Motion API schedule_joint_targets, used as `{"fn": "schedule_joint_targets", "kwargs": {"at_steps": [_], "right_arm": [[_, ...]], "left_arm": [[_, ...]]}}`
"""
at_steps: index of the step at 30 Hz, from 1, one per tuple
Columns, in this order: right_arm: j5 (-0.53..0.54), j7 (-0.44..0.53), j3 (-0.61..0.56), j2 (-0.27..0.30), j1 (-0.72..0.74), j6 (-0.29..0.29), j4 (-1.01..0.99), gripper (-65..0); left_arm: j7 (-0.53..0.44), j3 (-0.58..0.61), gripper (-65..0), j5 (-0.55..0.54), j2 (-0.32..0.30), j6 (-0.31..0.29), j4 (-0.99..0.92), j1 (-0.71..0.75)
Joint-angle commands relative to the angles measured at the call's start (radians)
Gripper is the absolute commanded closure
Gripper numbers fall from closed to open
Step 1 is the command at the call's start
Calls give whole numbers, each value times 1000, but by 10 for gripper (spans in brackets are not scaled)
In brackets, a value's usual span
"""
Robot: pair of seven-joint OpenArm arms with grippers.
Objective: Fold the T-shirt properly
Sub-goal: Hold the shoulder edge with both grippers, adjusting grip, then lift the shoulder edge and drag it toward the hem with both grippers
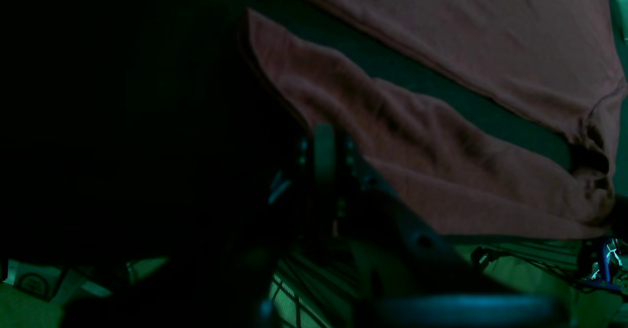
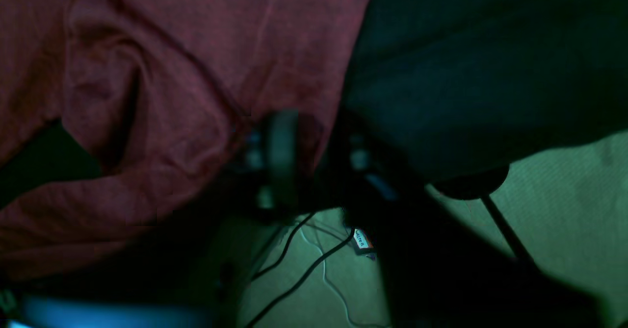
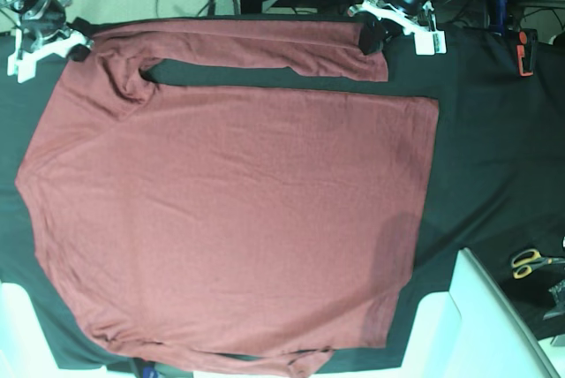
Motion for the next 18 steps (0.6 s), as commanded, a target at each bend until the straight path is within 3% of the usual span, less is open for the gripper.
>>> {"fn": "schedule_joint_targets", "kwargs": {"at_steps": [1, 2, 10, 18], "right_arm": [[12, 10, -5, 6, -1, 5, 10, -23], [12, -1, -27, 11, 5, 5, 12, 0], [12, -32, -68, 8, 33, 3, 24, -2], [10, -32, -59, 14, 54, 0, 24, -2]], "left_arm": [[-16, -2, 0, -3, -5, -11, 16, 4], [-16, -3, 0, -3, -5, -11, 16, 4], [-15, -3, 0, 0, -6, -10, 48, 7], [152, -52, 0, 0, -39, -8, 181, -5]]}}
